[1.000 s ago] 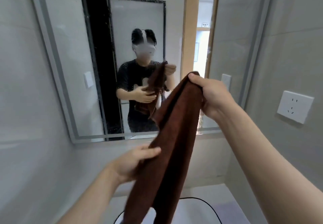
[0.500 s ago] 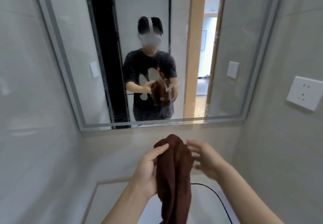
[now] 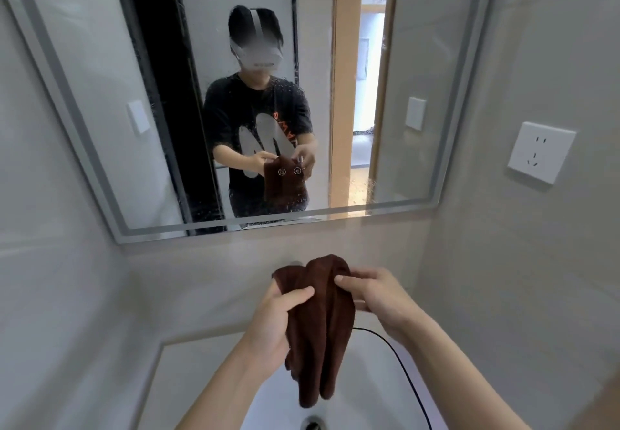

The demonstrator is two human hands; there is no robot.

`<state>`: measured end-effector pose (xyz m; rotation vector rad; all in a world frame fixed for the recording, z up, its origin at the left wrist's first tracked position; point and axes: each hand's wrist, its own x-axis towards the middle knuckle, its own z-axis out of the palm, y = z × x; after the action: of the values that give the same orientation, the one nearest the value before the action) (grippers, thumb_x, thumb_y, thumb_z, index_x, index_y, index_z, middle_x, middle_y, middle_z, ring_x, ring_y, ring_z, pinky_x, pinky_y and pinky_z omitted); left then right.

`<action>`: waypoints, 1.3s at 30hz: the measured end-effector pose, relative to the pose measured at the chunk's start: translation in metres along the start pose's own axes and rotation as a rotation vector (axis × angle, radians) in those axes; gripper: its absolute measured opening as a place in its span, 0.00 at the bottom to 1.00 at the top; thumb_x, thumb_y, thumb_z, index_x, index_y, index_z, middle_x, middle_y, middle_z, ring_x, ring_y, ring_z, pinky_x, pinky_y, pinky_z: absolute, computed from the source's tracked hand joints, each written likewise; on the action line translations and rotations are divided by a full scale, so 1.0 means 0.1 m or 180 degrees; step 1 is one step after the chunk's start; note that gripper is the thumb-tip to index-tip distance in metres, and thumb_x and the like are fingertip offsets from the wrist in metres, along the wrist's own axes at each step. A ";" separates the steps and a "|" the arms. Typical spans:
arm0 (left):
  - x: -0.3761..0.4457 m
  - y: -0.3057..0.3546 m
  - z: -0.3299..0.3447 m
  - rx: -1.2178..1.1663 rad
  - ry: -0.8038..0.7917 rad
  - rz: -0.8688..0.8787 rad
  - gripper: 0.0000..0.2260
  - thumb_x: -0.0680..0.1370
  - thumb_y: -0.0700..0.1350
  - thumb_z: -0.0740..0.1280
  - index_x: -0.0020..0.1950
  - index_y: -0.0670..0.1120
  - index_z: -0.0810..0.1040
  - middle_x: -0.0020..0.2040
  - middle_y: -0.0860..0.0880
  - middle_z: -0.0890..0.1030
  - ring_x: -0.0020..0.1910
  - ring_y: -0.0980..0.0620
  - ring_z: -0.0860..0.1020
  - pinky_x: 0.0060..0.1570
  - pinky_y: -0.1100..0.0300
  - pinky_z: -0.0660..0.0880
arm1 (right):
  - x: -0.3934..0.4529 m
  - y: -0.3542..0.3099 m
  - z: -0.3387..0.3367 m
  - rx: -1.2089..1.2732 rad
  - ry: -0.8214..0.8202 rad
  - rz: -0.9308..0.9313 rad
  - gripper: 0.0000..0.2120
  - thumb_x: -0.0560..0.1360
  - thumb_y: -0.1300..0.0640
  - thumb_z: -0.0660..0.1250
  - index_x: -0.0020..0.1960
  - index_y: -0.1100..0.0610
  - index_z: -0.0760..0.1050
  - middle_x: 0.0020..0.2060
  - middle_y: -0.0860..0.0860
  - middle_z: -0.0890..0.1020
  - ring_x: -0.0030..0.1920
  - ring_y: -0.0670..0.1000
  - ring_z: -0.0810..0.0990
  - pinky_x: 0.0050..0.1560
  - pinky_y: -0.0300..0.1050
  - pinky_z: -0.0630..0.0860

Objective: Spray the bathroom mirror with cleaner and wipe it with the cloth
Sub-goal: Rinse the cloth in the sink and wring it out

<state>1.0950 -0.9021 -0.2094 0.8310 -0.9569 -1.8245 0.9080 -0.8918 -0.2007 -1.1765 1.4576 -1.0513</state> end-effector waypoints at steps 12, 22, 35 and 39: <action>-0.21 -0.36 -0.20 -0.0455 0.0374 0.0010 0.17 0.78 0.33 0.63 0.66 0.45 0.74 0.57 0.38 0.84 0.56 0.40 0.83 0.50 0.49 0.80 | 0.18 -0.30 0.39 -0.1657 -0.0533 -0.0299 0.25 0.78 0.64 0.61 0.73 0.49 0.72 0.62 0.51 0.81 0.60 0.51 0.80 0.62 0.44 0.76; -0.14 -0.03 -0.82 0.0072 0.0883 0.0042 0.19 0.71 0.30 0.71 0.62 0.38 0.79 0.56 0.37 0.84 0.55 0.40 0.83 0.53 0.50 0.80 | 0.25 -0.07 0.41 0.0065 -0.0547 0.0109 0.16 0.79 0.71 0.58 0.63 0.64 0.78 0.45 0.59 0.81 0.43 0.55 0.77 0.39 0.45 0.72; 0.00 0.14 -0.85 -0.0074 0.0116 -0.0582 0.25 0.70 0.33 0.69 0.67 0.32 0.74 0.66 0.32 0.77 0.63 0.37 0.78 0.68 0.44 0.71 | 0.17 -0.11 0.17 -0.0519 -0.0090 -0.0622 0.13 0.72 0.70 0.68 0.46 0.52 0.77 0.43 0.57 0.75 0.42 0.52 0.73 0.47 0.46 0.73; 0.07 0.35 -0.88 0.0487 0.0889 -0.0377 0.36 0.68 0.23 0.68 0.74 0.38 0.62 0.58 0.32 0.78 0.52 0.38 0.81 0.47 0.48 0.77 | 0.14 0.05 0.11 -0.0585 0.0076 -0.0353 0.23 0.70 0.75 0.57 0.52 0.51 0.77 0.41 0.57 0.78 0.35 0.47 0.75 0.40 0.40 0.75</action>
<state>1.1796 -0.9431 -0.2226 1.2247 -0.8889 -1.6913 0.9164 -0.9056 -0.2100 -1.3929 1.5479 -1.0257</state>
